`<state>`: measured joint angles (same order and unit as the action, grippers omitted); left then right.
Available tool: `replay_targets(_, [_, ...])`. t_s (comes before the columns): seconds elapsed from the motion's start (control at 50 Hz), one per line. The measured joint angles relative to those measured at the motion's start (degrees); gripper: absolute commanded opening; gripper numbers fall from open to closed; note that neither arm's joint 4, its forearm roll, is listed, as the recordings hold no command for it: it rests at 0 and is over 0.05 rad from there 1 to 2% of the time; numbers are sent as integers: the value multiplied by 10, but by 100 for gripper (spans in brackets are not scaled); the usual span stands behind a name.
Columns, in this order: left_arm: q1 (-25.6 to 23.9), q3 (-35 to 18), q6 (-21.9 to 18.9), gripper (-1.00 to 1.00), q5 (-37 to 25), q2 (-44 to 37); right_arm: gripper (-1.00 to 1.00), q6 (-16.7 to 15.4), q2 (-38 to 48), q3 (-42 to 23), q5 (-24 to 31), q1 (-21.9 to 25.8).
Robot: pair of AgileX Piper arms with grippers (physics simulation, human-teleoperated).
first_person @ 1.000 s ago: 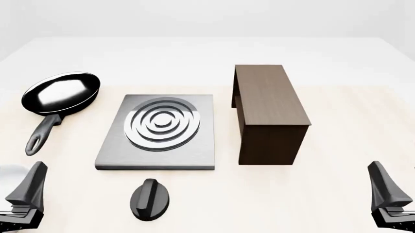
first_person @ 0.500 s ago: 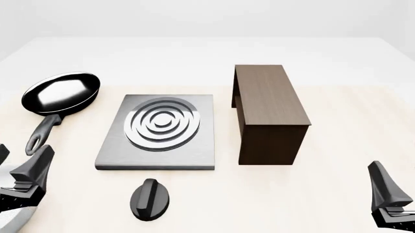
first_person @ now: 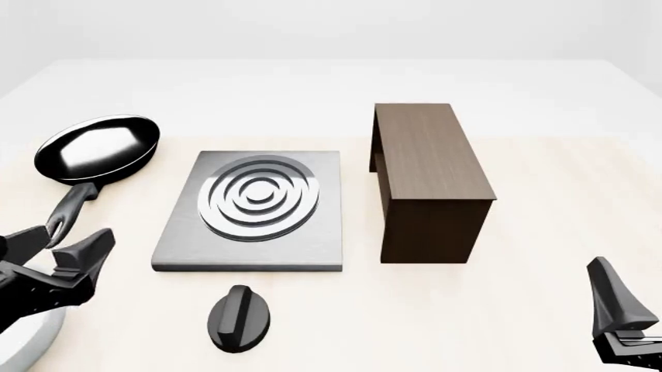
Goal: Turn on the stove.
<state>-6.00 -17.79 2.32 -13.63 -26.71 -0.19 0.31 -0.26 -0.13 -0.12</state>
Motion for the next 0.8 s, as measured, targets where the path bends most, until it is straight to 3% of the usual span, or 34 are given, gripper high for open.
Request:
replay_targets(0.38, [-12, 12, 2, 100, -3, -71, 100, 0, 0, 0, 0, 0])
replay_targets(0.8, [-43, 67, 30, 100, 111, -212, 100, 0, 0, 0, 0, 0])
